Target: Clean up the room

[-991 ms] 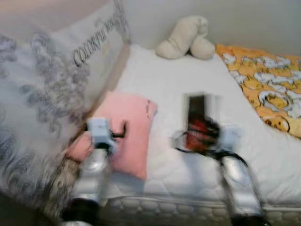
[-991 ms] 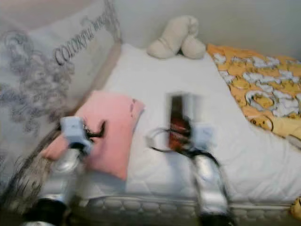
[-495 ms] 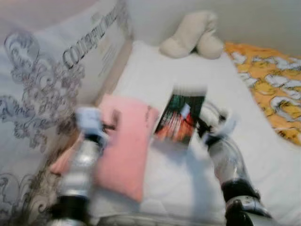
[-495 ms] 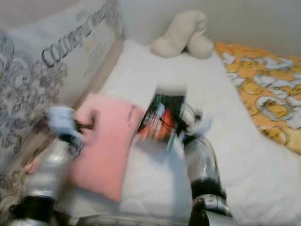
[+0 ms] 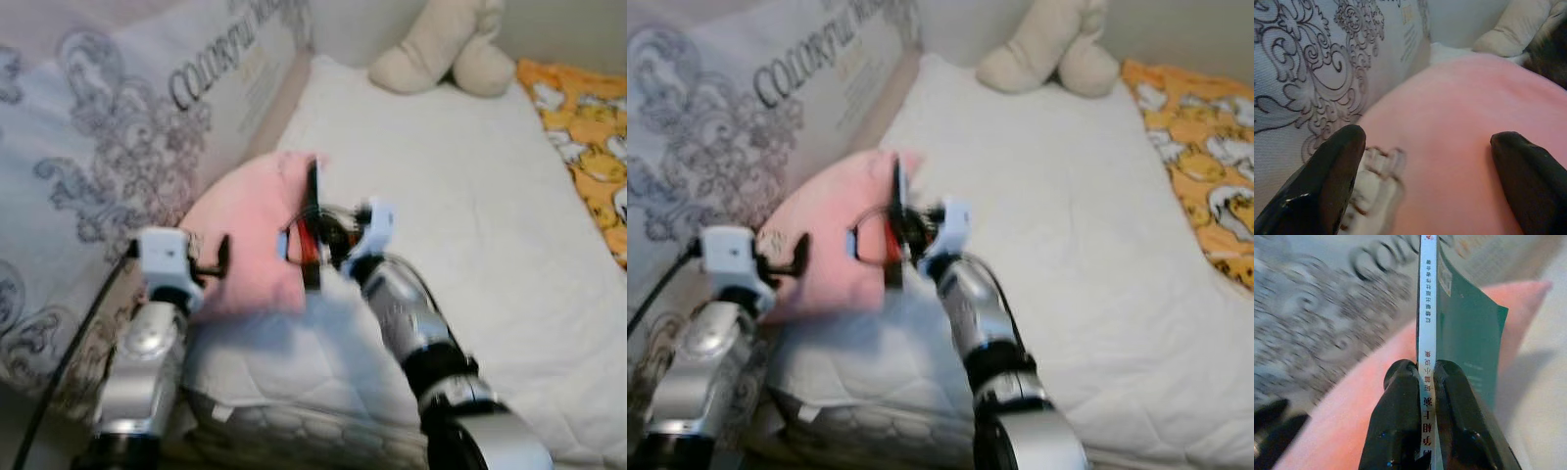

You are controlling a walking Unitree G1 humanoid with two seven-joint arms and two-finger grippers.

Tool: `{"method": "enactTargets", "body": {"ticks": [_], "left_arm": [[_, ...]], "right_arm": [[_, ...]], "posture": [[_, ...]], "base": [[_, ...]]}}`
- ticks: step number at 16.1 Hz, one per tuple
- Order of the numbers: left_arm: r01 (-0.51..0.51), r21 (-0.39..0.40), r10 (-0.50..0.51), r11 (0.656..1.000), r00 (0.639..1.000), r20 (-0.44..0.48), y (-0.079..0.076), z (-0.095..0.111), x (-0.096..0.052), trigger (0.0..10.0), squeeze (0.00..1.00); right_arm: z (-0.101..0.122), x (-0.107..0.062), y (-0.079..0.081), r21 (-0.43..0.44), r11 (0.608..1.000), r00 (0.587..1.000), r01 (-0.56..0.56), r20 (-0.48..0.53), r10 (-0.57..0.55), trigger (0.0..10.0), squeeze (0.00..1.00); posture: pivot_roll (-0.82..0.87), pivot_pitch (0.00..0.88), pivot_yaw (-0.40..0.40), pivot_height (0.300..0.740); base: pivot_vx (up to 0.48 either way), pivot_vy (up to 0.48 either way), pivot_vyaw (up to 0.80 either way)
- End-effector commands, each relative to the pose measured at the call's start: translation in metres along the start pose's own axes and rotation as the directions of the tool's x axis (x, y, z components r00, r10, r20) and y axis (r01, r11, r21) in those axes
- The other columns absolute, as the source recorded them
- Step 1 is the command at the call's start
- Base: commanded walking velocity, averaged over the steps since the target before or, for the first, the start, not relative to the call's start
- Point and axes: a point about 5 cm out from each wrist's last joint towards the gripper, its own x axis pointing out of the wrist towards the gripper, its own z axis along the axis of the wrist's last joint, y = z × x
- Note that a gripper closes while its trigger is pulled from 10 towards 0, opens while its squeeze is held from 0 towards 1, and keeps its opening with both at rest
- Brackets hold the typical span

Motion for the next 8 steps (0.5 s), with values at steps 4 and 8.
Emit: {"method": "enactTargets", "body": {"ticks": [4,8], "left_arm": [[0.045,-0.025,-0.046,0.999,0.999,-0.018,-0.017,-0.002,-0.007,10.0,0.00],[0.051,-0.023,-0.052,0.998,0.998,-0.044,-0.015,-0.006,-0.009,10.0,0.00]], "right_arm": [[0.003,0.006,0.005,0.087,0.995,0.999,-0.046,-0.012,0.047,0.0,0.00],[-0.027,-0.011,-0.002,0.124,0.992,0.993,-0.003,-0.113,0.017,0.0,0.00]], "posture": [[0.30,0.115,-0.025,0.740],[0.29,0.114,-0.019,0.740]], "base": [[0.000,0.000,0.00],[0.000,0.000,0.00]]}}
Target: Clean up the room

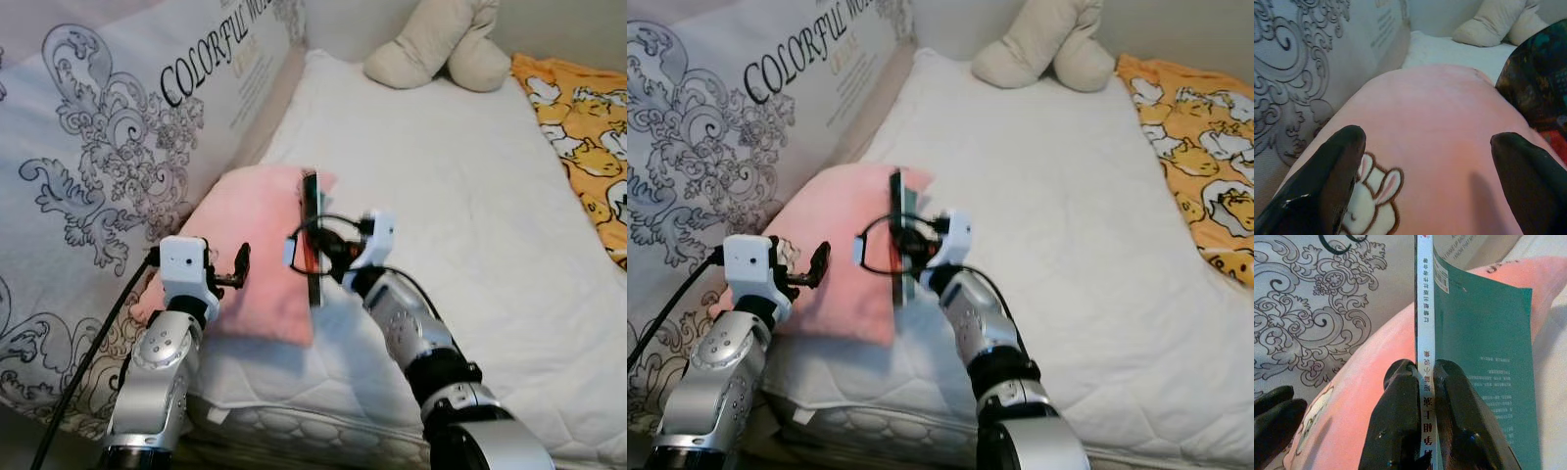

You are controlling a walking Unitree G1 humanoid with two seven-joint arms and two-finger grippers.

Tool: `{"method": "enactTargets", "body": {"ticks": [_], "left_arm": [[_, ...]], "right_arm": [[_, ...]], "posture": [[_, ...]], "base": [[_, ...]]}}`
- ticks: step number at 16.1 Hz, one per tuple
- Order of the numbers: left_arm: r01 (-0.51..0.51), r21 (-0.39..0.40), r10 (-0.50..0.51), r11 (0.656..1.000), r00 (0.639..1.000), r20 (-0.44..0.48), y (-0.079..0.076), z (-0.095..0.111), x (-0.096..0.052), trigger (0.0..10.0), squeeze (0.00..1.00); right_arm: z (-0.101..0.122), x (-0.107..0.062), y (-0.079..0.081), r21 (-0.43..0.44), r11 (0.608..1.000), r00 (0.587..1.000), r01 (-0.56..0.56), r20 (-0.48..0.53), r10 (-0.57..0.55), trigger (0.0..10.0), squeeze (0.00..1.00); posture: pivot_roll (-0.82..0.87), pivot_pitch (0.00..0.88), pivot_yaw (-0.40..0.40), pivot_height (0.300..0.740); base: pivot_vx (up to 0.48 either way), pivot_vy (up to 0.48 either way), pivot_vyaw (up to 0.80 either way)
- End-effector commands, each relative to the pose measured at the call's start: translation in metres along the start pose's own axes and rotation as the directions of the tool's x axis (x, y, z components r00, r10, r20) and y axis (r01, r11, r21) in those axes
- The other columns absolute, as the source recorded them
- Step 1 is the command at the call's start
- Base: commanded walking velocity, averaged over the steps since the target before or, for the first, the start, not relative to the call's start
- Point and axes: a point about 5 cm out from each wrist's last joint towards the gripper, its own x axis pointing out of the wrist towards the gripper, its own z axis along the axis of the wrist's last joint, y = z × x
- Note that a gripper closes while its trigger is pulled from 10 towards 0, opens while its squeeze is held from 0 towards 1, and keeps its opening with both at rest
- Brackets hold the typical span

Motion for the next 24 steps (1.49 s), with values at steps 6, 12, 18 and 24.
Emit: {"method": "enactTargets", "body": {"ticks": [6,12,18,24], "left_arm": [[0.033,-0.023,-0.033,0.999,0.999,0.007,-0.011,0.002,0.006,10.0,0.00],[0.082,-0.047,-0.083,0.995,0.996,-0.020,-0.026,-0.008,0.003,10.0,0.00],[0.099,-0.037,-0.099,0.994,0.995,-0.011,-0.028,-0.007,0.005,10.0,0.00],[0.112,0.015,-0.112,0.994,0.994,-0.006,-0.018,0.002,0.003,10.0,0.00]], "right_arm": [[0.003,-0.010,-0.011,-0.078,0.997,1.000,0.023,-0.010,-0.024,0.0,0.00],[0.044,-0.054,-0.019,-0.256,0.955,0.985,-0.150,-0.126,0.121,0.0,0.00],[0.089,-0.053,0.001,0.109,0.959,0.958,-0.261,0.154,0.243,0.0,0.00],[0.010,-0.077,-0.091,0.388,0.905,0.975,0.174,0.064,-0.215,0.0,0.00]], "posture": [[0.25,0.099,-0.024,0.740],[0.24,0.076,-0.033,0.740],[0.24,0.076,-0.011,0.740],[0.30,0.112,0.039,0.740]], "base": [[0.000,0.000,0.00],[0.000,0.000,0.00],[0.000,0.000,0.00],[0.000,0.000,0.00]]}}
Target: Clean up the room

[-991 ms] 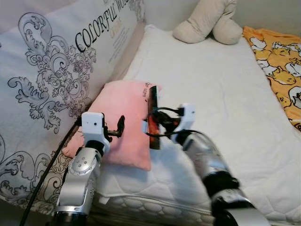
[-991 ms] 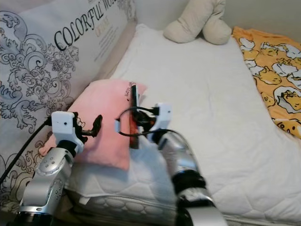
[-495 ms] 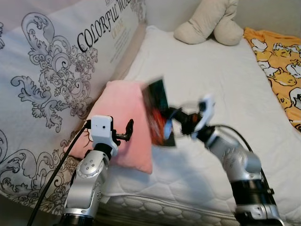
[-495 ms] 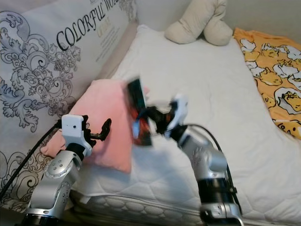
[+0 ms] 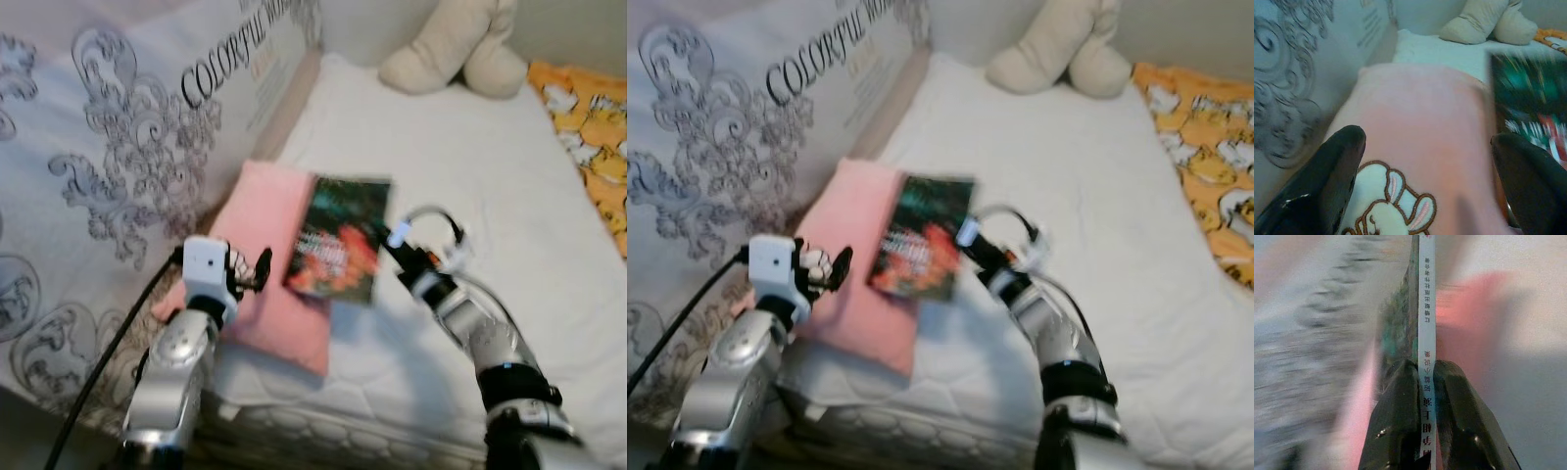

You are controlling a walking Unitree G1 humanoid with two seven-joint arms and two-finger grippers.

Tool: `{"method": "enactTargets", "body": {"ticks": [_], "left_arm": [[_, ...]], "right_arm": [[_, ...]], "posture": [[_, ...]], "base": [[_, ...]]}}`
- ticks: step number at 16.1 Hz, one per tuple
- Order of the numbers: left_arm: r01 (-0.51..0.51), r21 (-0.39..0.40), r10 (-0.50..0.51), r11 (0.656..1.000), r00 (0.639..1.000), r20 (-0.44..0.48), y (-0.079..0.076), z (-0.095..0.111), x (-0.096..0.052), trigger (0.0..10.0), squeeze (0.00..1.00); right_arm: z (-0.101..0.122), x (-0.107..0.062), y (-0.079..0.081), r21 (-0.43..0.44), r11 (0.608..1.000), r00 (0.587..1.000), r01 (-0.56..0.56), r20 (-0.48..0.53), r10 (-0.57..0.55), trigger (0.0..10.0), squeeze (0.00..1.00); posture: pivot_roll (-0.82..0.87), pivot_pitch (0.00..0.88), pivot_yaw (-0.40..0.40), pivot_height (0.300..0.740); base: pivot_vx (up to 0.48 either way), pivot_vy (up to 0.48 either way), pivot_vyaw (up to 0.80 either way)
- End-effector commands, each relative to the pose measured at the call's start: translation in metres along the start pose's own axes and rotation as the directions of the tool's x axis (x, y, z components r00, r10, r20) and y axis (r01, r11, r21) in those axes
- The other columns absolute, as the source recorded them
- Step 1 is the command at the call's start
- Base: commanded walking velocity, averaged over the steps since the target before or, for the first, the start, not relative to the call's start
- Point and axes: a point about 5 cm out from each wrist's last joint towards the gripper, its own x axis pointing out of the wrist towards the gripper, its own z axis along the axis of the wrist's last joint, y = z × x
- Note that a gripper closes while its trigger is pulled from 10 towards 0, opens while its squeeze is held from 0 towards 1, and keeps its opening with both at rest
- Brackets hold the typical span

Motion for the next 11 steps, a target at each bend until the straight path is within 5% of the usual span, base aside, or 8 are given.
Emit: {"method": "enactTargets", "body": {"ticks": [1,2,6,11], "left_arm": [[0.024,0.018,-0.024,1.000,1.000,0.005,-0.001,0.004,-0.001,10.0,0.00],[0.050,0.042,-0.051,0.998,0.998,0.023,-0.003,0.010,-0.001,10.0,0.00],[0.053,0.033,-0.054,0.998,0.998,0.024,-0.006,0.010,0.000,10.0,0.00],[0.073,0.002,-0.073,0.997,0.997,0.020,-0.017,0.009,0.003,10.0,0.00]], "right_arm": [[-0.012,-0.006,-0.013,0.006,0.996,0.996,0.084,-0.013,-0.084,0.0,0.00],[-0.015,-0.014,-0.027,-0.020,0.984,0.984,0.178,-0.006,-0.178,0.0,0.00],[-0.003,-0.025,-0.042,-0.120,0.958,0.965,0.261,-0.002,-0.263,0.0,0.00],[0.002,-0.038,-0.058,-0.368,0.858,0.912,0.358,-0.062,-0.407,0.0,0.00]], "posture": [[0.31,0.113,0.039,0.740],[0.33,0.118,0.047,0.740],[0.30,0.112,0.047,0.740],[0.28,0.110,0.040,0.740]], "base": [[0.000,0.000,0.00],[0.000,0.000,0.00],[0.000,0.000,0.00],[0.000,0.000,0.00]]}}
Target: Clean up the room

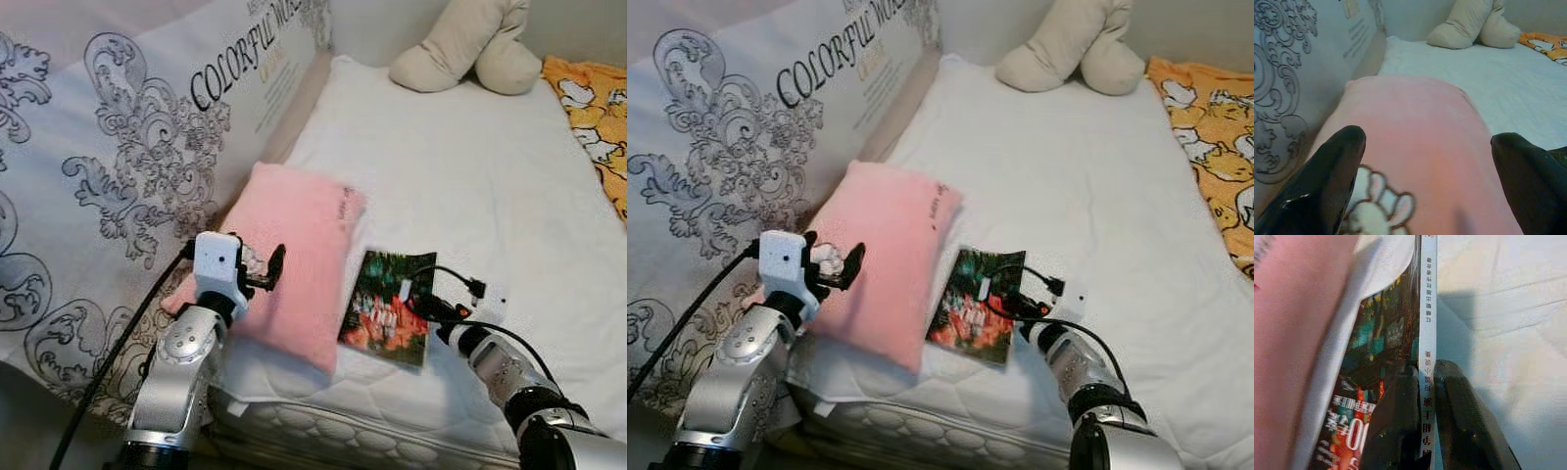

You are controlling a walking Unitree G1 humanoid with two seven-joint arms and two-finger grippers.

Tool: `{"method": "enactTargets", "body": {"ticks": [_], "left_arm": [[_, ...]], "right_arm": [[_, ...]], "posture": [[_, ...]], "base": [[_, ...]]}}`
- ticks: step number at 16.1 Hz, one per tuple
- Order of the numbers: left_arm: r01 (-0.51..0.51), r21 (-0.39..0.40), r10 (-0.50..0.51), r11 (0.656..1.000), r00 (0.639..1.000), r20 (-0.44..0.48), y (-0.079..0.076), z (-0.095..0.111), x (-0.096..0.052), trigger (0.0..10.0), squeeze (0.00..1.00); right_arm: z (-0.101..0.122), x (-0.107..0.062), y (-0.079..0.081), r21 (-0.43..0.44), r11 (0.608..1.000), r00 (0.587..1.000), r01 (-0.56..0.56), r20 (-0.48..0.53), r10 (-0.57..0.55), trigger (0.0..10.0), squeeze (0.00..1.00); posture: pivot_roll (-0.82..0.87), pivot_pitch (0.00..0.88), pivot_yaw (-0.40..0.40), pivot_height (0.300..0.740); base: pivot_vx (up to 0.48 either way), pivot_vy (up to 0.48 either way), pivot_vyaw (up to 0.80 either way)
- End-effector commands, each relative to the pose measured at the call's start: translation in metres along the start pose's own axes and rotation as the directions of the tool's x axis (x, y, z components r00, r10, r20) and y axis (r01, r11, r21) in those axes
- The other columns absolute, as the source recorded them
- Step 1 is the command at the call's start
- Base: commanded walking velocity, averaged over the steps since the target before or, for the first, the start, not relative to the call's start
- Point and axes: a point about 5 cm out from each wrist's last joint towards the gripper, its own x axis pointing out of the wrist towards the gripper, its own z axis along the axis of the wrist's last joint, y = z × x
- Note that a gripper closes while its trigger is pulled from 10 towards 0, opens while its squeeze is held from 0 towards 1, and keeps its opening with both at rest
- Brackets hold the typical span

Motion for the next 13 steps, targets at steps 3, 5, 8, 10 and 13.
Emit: {"method": "enactTargets", "body": {"ticks": [3,5,8,10,13], "left_arm": [[0.007,0.001,-0.007,1.000,1.000,0.003,-0.003,0.002,0.001,10.0,0.00],[0.004,0.004,-0.004,1.000,1.000,0.003,-0.002,0.003,0.001,10.0,0.00],[-0.005,0.010,0.005,1.000,1.000,0.006,0.000,0.003,0.000,10.0,0.00],[-0.012,0.010,0.012,1.000,1.000,0.012,0.001,0.004,0.001,10.0,0.00],[-0.007,0.005,0.007,1.000,1.000,0.014,-0.002,0.004,0.000,10.0,0.00]], "right_arm": [[-0.001,0.006,0.007,-0.108,0.994,0.999,0.032,-0.028,-0.036,0.0,0.00],[0.002,0.009,0.011,-0.089,0.995,0.999,0.052,-0.003,-0.053,0.0,0.00],[-0.012,0.013,0.021,0.006,0.998,0.998,0.060,-0.018,-0.059,0.0,0.00],[-0.024,0.011,0.019,-0.003,0.995,0.994,0.095,-0.049,-0.095,0.0,0.00],[-0.018,0.009,0.012,-0.127,0.984,0.990,0.128,-0.045,-0.134,2.6,0.07]], "posture": [[0.29,0.115,0.037,0.740],[0.29,0.117,0.033,0.740],[0.31,0.112,0.025,0.740],[0.31,0.105,0.022,0.740],[0.30,0.093,0.018,0.740]], "base": [[0.000,0.000,0.00],[0.000,0.000,0.00],[0.000,0.000,0.00],[0.000,0.000,0.00],[0.000,0.000,0.00]]}}
